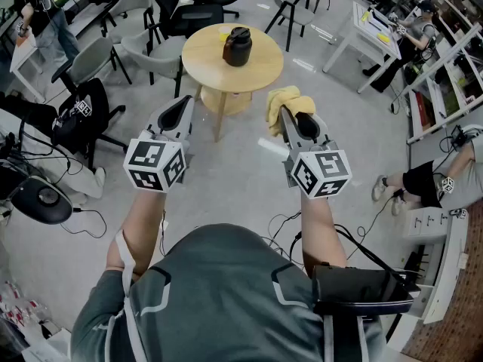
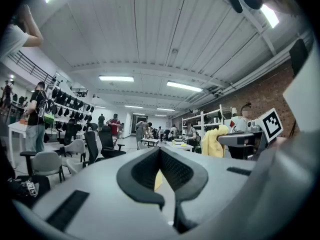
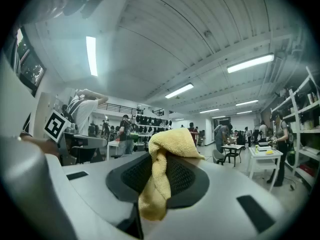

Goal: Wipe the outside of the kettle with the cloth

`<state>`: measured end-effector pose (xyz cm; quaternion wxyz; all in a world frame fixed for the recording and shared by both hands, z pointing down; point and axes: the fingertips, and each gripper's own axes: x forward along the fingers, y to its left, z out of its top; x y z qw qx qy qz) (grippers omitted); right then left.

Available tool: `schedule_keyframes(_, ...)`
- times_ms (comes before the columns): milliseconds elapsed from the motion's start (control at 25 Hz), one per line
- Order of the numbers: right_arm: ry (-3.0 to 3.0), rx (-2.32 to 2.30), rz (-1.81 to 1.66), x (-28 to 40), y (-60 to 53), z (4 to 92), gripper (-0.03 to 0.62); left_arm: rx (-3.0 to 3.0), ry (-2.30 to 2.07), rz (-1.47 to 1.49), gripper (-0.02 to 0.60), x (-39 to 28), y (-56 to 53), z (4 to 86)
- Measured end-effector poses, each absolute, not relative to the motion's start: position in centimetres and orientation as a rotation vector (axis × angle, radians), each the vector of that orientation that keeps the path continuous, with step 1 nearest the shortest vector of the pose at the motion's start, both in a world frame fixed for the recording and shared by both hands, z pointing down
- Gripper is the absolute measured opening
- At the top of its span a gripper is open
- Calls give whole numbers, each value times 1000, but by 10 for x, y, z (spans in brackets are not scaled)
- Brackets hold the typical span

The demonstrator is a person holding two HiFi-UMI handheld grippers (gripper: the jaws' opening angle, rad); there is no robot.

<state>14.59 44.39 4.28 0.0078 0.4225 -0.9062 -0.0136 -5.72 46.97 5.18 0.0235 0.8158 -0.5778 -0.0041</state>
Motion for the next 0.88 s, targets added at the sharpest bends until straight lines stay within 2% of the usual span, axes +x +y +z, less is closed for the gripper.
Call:
schedule_keyframes(520,-2857,1341,-3,148,443,39,100,2542,-1771,1,8,-53,472,53)
schedule_keyframes(880,-2835,1375,16,124,447,44,101,2579,-1688,0,8,-75,469,65)
